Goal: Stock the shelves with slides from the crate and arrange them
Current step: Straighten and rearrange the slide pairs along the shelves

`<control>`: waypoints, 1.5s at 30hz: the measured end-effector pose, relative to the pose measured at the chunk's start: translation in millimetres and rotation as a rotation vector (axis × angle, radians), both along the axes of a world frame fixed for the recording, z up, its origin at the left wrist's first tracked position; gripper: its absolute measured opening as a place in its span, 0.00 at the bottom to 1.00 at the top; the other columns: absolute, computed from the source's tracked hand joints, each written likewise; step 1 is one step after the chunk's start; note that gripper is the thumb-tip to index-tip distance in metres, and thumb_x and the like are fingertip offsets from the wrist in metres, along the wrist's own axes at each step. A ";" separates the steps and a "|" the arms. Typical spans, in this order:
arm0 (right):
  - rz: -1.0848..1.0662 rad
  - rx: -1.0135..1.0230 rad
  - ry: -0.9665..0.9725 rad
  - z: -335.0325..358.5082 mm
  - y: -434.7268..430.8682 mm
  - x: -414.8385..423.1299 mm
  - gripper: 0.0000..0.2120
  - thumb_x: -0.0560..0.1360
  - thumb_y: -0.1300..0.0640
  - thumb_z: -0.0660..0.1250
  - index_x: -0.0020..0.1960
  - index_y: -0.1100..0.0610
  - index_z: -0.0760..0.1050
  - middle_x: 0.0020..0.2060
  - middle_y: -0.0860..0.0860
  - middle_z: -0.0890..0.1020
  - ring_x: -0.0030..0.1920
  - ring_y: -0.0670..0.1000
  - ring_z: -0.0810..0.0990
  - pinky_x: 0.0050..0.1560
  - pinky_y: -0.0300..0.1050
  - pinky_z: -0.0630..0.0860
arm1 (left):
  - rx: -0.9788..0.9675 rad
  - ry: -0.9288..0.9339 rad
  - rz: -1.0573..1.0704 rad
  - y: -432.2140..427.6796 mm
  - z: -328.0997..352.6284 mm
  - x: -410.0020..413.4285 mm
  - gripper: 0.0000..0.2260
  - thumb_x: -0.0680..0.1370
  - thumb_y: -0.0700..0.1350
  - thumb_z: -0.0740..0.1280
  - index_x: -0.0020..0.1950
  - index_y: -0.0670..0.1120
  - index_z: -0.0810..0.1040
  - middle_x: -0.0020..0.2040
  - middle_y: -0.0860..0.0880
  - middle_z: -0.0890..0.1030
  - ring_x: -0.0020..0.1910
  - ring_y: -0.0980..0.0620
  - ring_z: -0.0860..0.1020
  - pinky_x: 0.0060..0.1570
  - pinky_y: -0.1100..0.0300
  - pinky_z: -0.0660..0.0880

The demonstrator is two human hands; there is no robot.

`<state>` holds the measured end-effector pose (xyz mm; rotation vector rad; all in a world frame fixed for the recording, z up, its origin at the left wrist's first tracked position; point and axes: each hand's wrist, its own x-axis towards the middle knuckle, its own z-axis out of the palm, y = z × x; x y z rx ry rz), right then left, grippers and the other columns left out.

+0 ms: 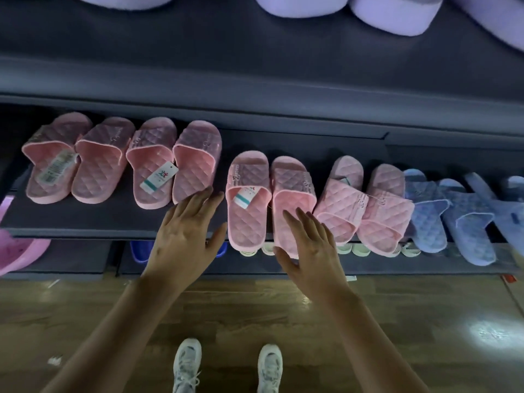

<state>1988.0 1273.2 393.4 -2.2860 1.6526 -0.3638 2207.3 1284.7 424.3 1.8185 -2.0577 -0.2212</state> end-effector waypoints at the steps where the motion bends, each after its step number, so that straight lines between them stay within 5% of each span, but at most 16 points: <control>1: 0.014 0.002 0.001 -3.5 -1.7 -6.8 0.30 0.73 0.42 0.54 0.70 0.57 0.66 0.67 0.59 0.71 0.67 0.61 0.70 0.63 0.63 0.69 | -0.004 0.002 0.010 1.0 -2.9 -8.0 0.24 0.74 0.53 0.56 0.64 0.40 0.74 0.62 0.41 0.76 0.60 0.42 0.76 0.56 0.48 0.71; 9: 0.062 0.040 -0.003 -35.6 -7.3 -31.2 0.28 0.73 0.43 0.55 0.67 0.58 0.69 0.65 0.59 0.73 0.65 0.60 0.73 0.62 0.56 0.68 | 0.106 0.051 0.011 -0.1 -53.8 -52.4 0.22 0.70 0.40 0.72 0.63 0.40 0.74 0.61 0.40 0.77 0.58 0.41 0.77 0.55 0.46 0.74; 17: 0.050 0.060 -0.070 -73.5 -37.5 -32.3 0.25 0.72 0.55 0.67 0.68 0.61 0.68 0.67 0.60 0.71 0.67 0.62 0.69 0.64 0.60 0.69 | 0.168 0.078 0.033 -55.8 -108.5 -59.0 0.28 0.74 0.42 0.67 0.72 0.38 0.62 0.70 0.39 0.67 0.70 0.41 0.66 0.67 0.46 0.66; 25: 0.038 -0.061 -0.002 -94.8 -52.5 -21.4 0.31 0.71 0.44 0.58 0.65 0.66 0.71 0.60 0.65 0.76 0.62 0.65 0.74 0.63 0.62 0.67 | 0.113 0.149 0.122 -95.7 -134.4 -70.3 0.21 0.77 0.46 0.60 0.67 0.37 0.67 0.63 0.38 0.72 0.61 0.38 0.71 0.62 0.46 0.68; 30: 0.070 -0.075 0.129 -97.9 -50.7 -21.5 0.37 0.69 0.37 0.57 0.64 0.66 0.71 0.59 0.63 0.77 0.62 0.62 0.75 0.66 0.62 0.57 | 0.165 0.053 0.065 -92.6 -134.3 -62.7 0.32 0.65 0.32 0.73 0.67 0.41 0.70 0.61 0.40 0.72 0.58 0.39 0.72 0.59 0.47 0.70; 34: 0.072 -0.031 0.177 -100.3 -46.5 -17.4 0.34 0.70 0.41 0.61 0.64 0.67 0.71 0.61 0.64 0.75 0.63 0.63 0.74 0.65 0.62 0.59 | 0.050 -0.043 0.039 -70.2 -135.2 -59.9 0.38 0.57 0.26 0.75 0.66 0.40 0.73 0.56 0.38 0.78 0.50 0.39 0.79 0.47 0.49 0.77; 37: 0.046 0.020 0.111 -107.7 -43.0 -12.7 0.31 0.69 0.48 0.69 0.65 0.68 0.69 0.66 0.66 0.70 0.66 0.66 0.69 0.66 0.62 0.62 | 0.020 -0.108 0.035 -53.1 -137.5 -69.1 0.33 0.59 0.29 0.73 0.64 0.40 0.75 0.58 0.39 0.78 0.54 0.40 0.79 0.48 0.49 0.78; 41: 0.001 0.045 0.066 -113.6 -42.2 -4.7 0.27 0.76 0.49 0.53 0.66 0.68 0.67 0.68 0.67 0.67 0.68 0.67 0.65 0.68 0.61 0.59 | -0.009 -0.037 -0.006 -43.6 -136.5 -75.1 0.19 0.79 0.46 0.55 0.66 0.41 0.71 0.63 0.41 0.76 0.64 0.42 0.74 0.62 0.44 0.71; 45: -0.035 0.027 0.072 -121.4 -43.6 -1.8 0.26 0.78 0.51 0.48 0.71 0.64 0.64 0.70 0.64 0.65 0.71 0.64 0.61 0.70 0.61 0.57 | 0.011 0.020 -0.033 -57.3 -137.9 -68.4 0.20 0.77 0.46 0.51 0.63 0.40 0.72 0.64 0.39 0.75 0.67 0.43 0.70 0.68 0.47 0.58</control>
